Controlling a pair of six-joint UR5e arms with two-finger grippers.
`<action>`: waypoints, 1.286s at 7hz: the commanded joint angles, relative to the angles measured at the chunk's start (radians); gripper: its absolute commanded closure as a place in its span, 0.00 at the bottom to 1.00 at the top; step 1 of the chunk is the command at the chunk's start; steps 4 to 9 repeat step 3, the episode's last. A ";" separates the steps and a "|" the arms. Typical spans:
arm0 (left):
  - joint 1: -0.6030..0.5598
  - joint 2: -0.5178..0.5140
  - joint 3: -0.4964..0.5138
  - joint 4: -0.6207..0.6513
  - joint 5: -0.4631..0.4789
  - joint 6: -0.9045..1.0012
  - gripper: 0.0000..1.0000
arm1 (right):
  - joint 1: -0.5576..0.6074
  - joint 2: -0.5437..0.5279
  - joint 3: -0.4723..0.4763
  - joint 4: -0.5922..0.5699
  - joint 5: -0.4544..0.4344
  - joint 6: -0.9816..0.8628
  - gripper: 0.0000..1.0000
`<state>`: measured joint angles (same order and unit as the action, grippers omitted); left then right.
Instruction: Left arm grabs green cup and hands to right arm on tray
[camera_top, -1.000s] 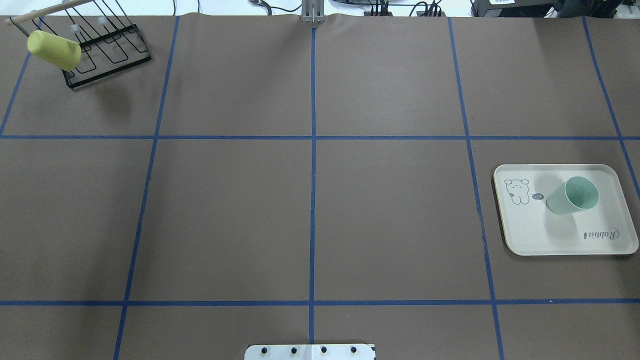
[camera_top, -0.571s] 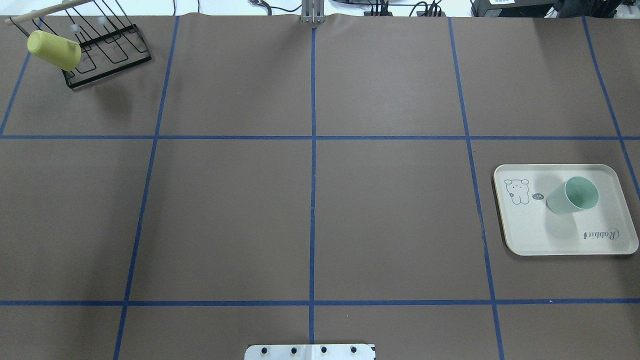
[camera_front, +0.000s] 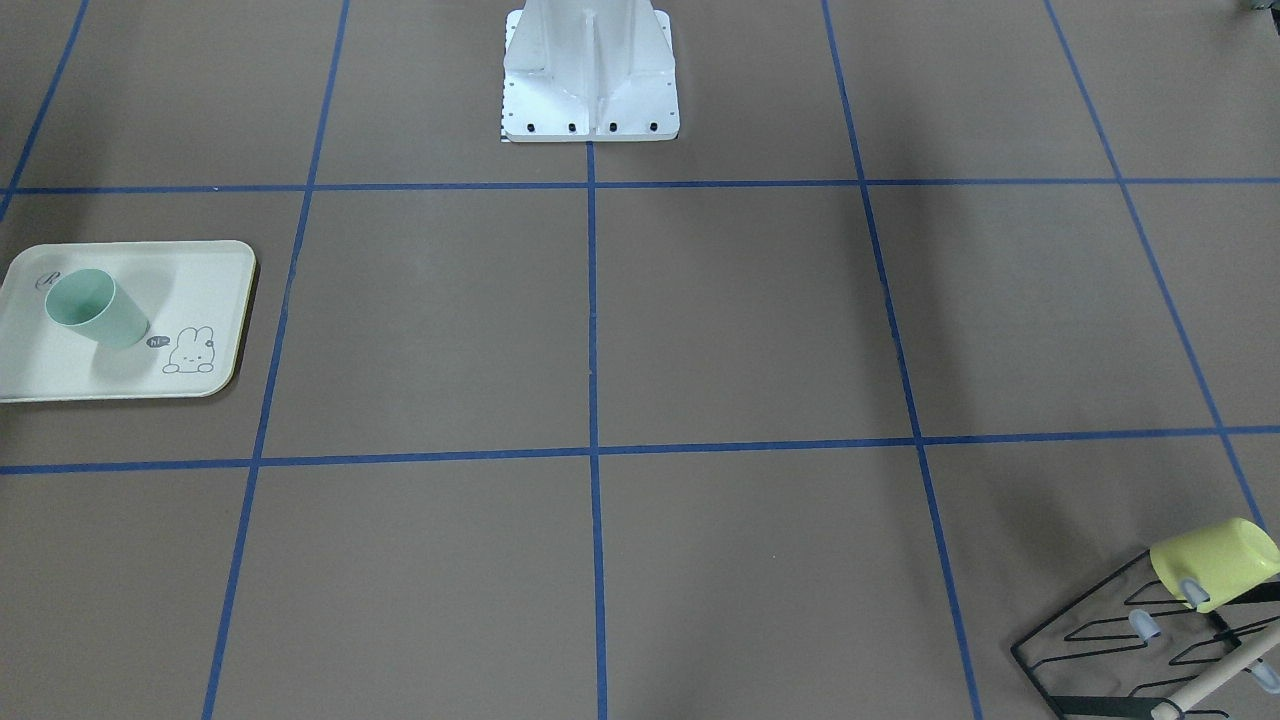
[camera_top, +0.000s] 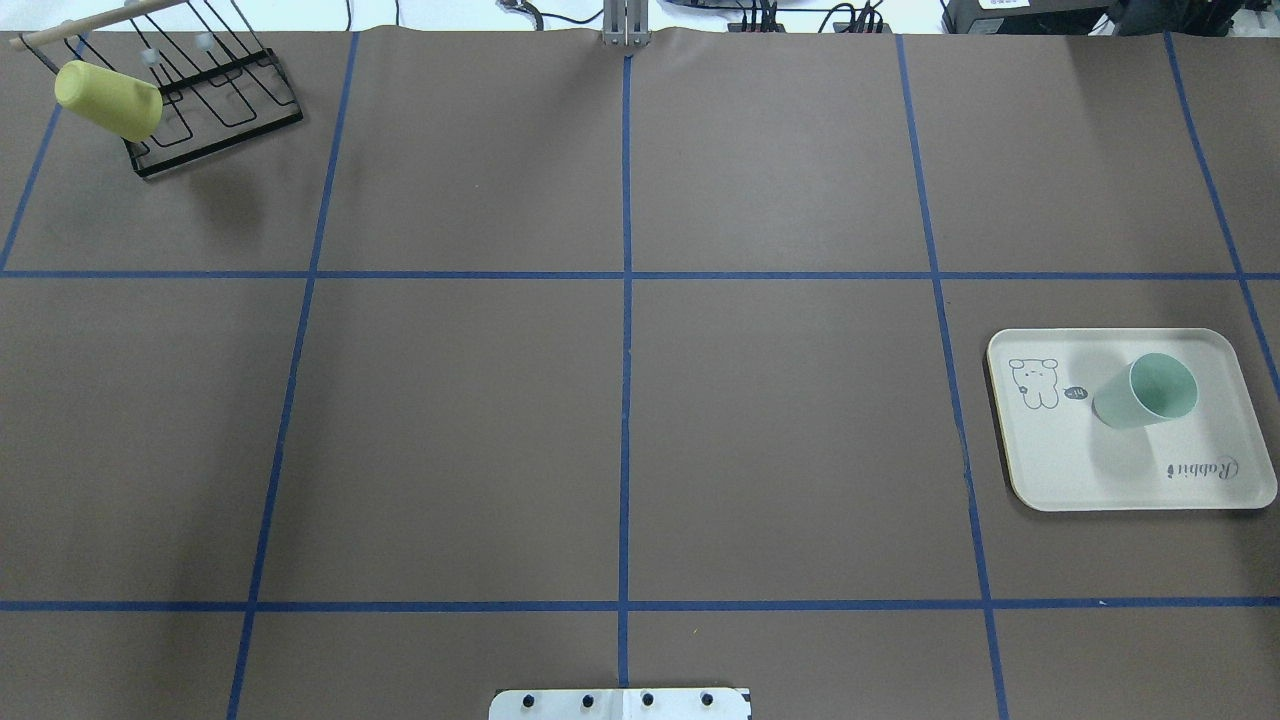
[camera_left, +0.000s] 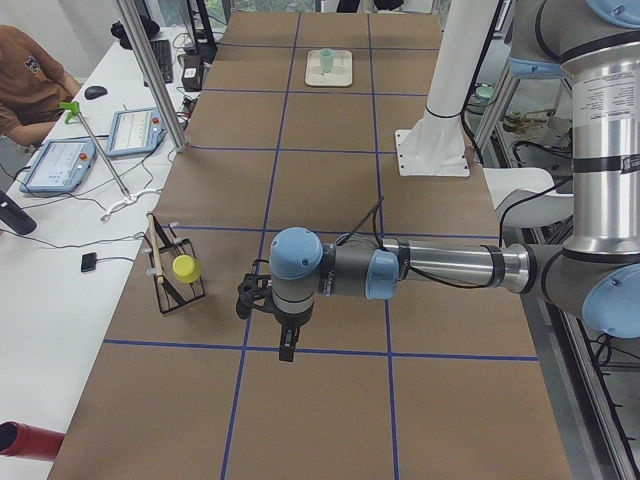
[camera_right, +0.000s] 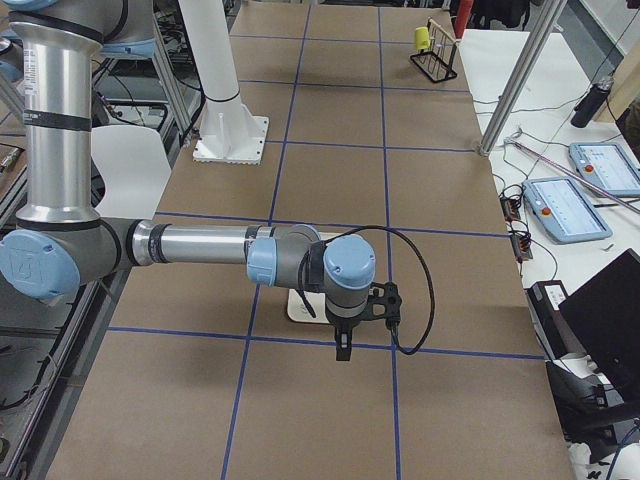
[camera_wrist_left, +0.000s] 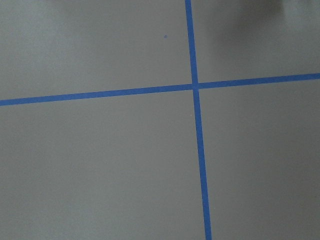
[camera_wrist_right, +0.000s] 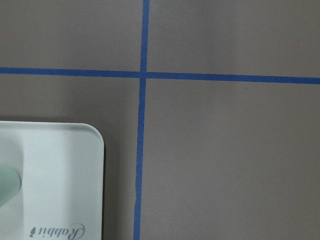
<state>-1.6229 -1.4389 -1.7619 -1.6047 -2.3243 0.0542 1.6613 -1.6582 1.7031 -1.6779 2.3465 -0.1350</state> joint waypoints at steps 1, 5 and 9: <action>0.000 0.000 -0.002 0.005 -0.001 -0.001 0.00 | 0.000 0.002 0.000 0.001 -0.001 0.000 0.00; 0.000 0.000 -0.004 0.006 -0.001 -0.001 0.00 | 0.000 0.003 0.001 0.001 0.002 0.000 0.00; 0.000 0.000 -0.004 0.006 -0.001 -0.001 0.00 | 0.000 0.003 0.001 0.001 0.002 0.000 0.00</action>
